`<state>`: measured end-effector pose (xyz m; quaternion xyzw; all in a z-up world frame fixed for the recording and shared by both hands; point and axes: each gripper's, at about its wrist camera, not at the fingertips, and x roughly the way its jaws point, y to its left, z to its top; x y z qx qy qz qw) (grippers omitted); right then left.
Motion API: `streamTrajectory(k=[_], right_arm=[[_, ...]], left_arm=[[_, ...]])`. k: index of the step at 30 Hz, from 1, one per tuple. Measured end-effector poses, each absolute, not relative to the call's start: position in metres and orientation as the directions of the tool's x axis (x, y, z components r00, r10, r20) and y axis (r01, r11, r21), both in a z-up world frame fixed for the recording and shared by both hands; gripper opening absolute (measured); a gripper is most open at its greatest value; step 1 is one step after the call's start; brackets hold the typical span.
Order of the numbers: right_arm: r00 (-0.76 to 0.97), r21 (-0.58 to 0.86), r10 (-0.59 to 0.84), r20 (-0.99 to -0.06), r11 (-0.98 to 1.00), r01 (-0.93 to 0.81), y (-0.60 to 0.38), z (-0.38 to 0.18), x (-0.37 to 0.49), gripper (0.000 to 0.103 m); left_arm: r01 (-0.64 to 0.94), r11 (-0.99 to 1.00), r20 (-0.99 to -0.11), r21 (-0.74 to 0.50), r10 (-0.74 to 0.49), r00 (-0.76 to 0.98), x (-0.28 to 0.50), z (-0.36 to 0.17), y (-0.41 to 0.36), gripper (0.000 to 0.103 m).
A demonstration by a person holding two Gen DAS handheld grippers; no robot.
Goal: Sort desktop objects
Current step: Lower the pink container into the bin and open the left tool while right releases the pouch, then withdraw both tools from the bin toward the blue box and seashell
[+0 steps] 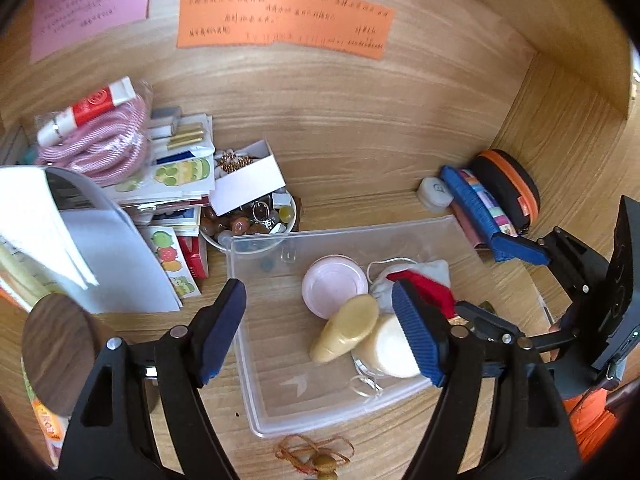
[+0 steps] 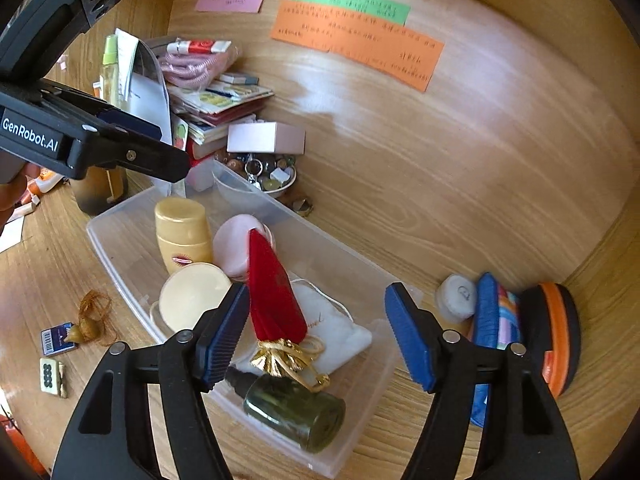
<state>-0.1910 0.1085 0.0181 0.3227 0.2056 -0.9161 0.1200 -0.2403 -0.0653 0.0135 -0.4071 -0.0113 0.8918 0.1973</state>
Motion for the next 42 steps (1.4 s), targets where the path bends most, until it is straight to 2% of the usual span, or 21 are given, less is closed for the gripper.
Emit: streamTrajectory(k=[8,15,19,23,28,31,42], right_arm=[[-0.789,-0.340,-0.085,-0.609,-0.870,0.357,0.101,0.030,-0.158,0.068],[-0.790,-0.332,-0.101,-0.605,-0.869,0.366,0.098,0.026,-0.129,0.069],[-0.780,-0.296,-0.120,-0.614,-0.881,0.368,0.099,0.018,-0.113,0.070],[-0.775,-0.248,-0.132,-0.618,-0.902,0.352,0.104,0.008,-0.098,0.077],[-0.766,-0.183,-0.139,-0.628,-0.930,0.319,0.118,-0.003,-0.084,0.078],[-0.758,-0.133,-0.143,-0.637,-0.948,0.290,0.130,-0.010,-0.078,0.085],[-0.717,-0.063,-0.123,-0.686,-0.972,0.227,0.146,-0.044,-0.062,0.086]], left_arm=[[-0.339,-0.927,-0.690,-0.160,0.351,-0.633,-0.204,0.025,-0.069,0.082],[-0.309,-0.945,-0.682,-0.102,0.293,-0.670,-0.166,0.019,-0.076,0.089],[-0.288,-0.956,-0.676,-0.058,0.250,-0.693,-0.146,0.009,-0.079,0.093],[-0.279,-0.960,-0.684,-0.023,0.219,-0.696,-0.130,-0.006,-0.079,0.094],[-0.262,-0.965,-0.707,-0.001,0.186,-0.682,-0.115,-0.029,-0.081,0.095],[-0.254,-0.967,-0.720,0.003,0.174,-0.672,-0.106,-0.044,-0.084,0.095],[-0.255,-0.967,-0.757,0.011,0.159,-0.634,-0.086,-0.083,-0.089,0.095]])
